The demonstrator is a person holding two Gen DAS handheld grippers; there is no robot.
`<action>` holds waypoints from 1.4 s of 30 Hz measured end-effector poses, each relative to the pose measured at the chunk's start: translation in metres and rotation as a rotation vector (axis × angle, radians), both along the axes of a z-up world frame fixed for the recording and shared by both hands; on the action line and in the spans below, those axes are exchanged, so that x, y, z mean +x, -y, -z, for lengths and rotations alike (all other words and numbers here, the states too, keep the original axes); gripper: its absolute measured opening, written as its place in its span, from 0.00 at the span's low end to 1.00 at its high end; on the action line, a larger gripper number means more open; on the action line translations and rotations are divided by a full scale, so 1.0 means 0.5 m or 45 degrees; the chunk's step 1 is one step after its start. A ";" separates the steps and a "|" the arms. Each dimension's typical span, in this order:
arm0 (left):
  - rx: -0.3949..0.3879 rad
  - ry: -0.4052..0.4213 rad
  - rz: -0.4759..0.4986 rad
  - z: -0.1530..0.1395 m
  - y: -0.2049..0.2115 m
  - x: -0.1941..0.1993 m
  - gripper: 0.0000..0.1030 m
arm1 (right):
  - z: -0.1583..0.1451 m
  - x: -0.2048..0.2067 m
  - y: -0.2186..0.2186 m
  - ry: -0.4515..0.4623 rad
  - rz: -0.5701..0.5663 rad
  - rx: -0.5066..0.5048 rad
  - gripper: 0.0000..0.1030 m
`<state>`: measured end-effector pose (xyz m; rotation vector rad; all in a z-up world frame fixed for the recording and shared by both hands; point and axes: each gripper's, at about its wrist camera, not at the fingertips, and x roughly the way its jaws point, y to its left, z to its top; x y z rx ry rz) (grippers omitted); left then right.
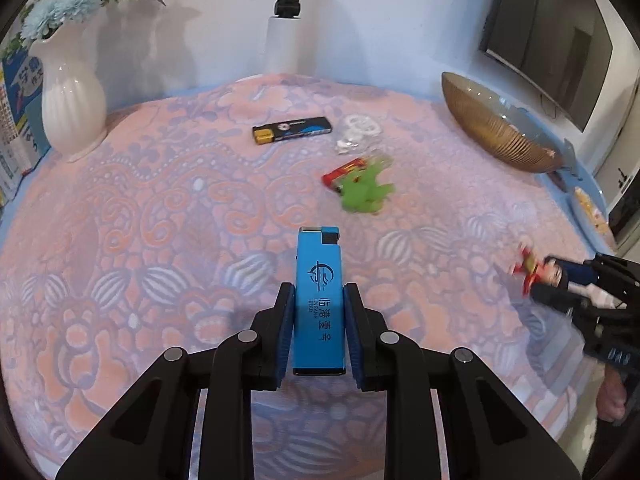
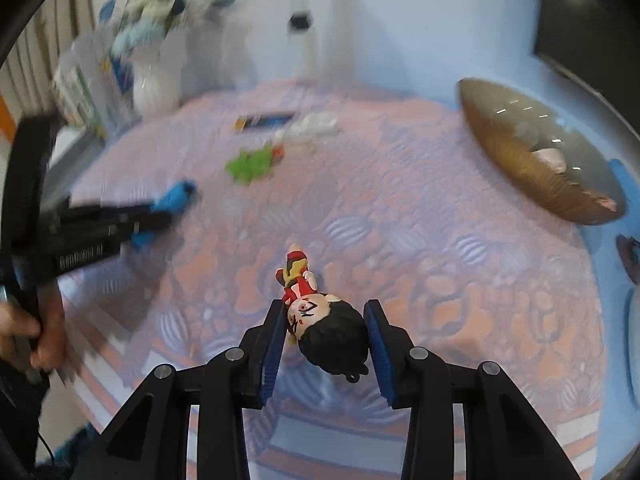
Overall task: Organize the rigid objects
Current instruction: 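Carry the blue lighter and figurine to the brown bowl and release them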
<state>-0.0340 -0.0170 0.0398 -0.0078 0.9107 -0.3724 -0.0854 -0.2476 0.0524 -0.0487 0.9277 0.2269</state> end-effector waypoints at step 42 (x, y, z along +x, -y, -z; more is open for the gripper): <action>-0.066 0.224 0.447 -0.193 0.581 0.284 0.38 | -0.118 0.292 0.566 0.199 0.910 0.115 0.48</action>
